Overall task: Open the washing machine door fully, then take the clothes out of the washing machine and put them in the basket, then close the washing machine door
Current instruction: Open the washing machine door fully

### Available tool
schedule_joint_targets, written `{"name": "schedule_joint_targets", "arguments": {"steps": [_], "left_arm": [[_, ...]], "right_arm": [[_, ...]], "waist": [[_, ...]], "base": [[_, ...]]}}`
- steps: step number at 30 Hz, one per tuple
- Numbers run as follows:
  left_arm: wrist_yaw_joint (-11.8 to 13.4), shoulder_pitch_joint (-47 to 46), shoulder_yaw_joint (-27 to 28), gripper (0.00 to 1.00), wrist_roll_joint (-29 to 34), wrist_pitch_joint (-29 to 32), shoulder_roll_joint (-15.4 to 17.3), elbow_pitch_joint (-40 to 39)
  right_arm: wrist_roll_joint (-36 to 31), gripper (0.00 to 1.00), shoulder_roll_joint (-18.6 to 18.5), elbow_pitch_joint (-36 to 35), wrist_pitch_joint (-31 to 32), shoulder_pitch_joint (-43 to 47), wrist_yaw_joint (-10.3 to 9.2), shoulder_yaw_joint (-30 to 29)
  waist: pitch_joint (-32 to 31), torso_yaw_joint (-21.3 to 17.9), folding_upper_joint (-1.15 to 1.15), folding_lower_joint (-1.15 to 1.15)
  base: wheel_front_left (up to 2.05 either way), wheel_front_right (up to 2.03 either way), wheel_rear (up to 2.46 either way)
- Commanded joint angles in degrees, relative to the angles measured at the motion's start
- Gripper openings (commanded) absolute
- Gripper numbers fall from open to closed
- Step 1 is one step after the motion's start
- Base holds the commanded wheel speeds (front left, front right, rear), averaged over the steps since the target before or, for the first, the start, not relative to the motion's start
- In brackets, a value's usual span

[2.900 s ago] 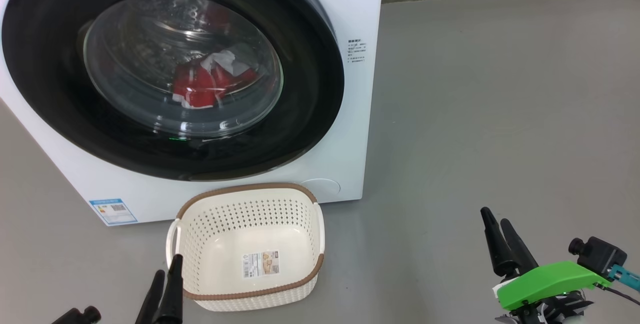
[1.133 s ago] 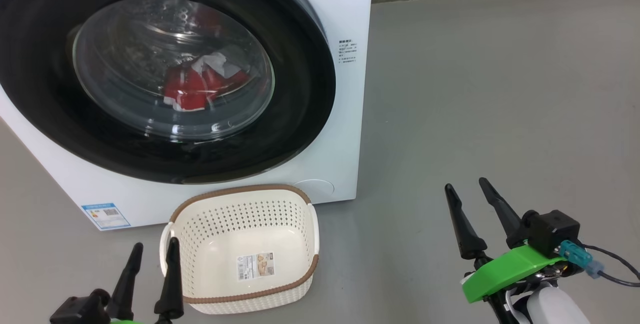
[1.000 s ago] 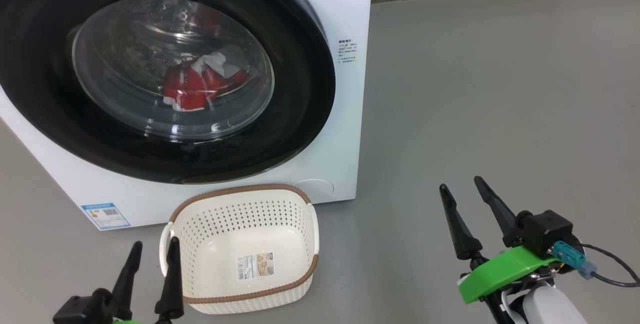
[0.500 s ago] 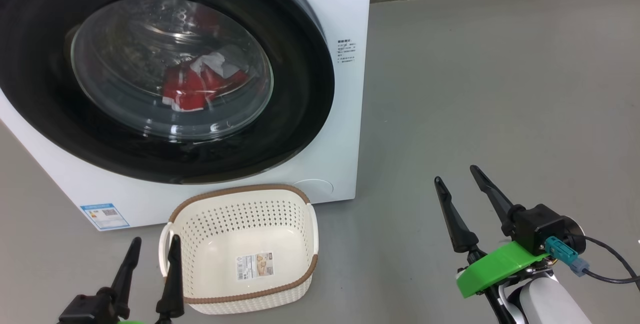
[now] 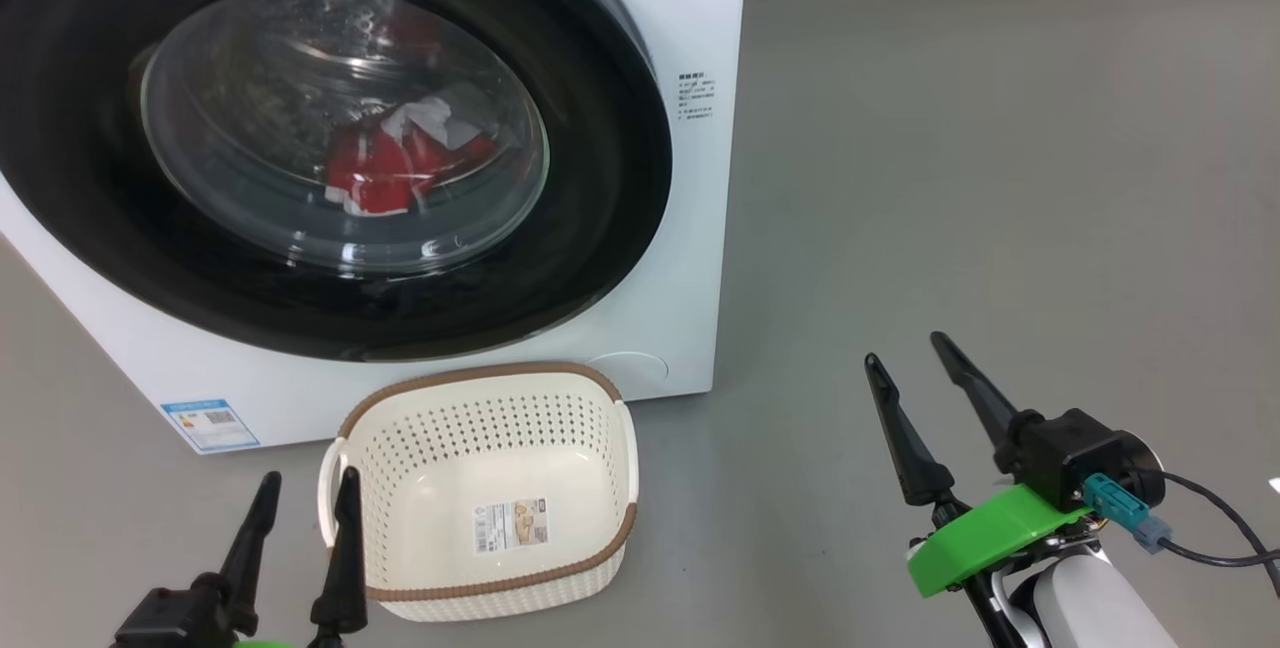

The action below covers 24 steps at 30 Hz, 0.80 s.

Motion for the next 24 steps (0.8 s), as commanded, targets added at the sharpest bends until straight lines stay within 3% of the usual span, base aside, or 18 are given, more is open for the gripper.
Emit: {"name": "schedule_joint_targets", "arguments": {"steps": [1, 3, 11, 24], "left_arm": [[-0.3, -2.7, 2.0, 1.00, 0.7, -0.7, 1.0, -1.8], [-0.3, -2.9, 1.8, 1.00, 0.7, -0.7, 1.0, -2.0], [-0.3, -3.8, 0.3, 1.00, 0.5, -0.7, 1.0, -3.9], [-0.3, -6.8, -2.3, 1.00, -0.3, -0.7, 1.0, -6.8]], "right_arm": [[-0.2, 0.35, -0.1, -1.2, -0.4, -3.0, -0.04, 1.5], [0.1, 0.01, -0.1, -0.9, -0.4, -3.5, -0.04, 1.8], [4.4, 0.00, -0.1, 0.7, -0.4, -6.9, -0.04, 2.6], [29.5, 0.00, -0.1, 9.3, -0.4, -19.1, -0.04, 2.3]], "waist": [[0.3, 0.1, 0.00, 0.00], [0.7, 0.3, 0.00, 0.00], [3.9, 1.7, 0.00, 0.00], [11.0, 5.3, 0.00, 0.00]], "base": [[0.00, 0.00, 0.00], [0.00, 0.00, 0.00], [0.00, 0.00, 0.00], [0.00, 0.00, 0.00]]}}
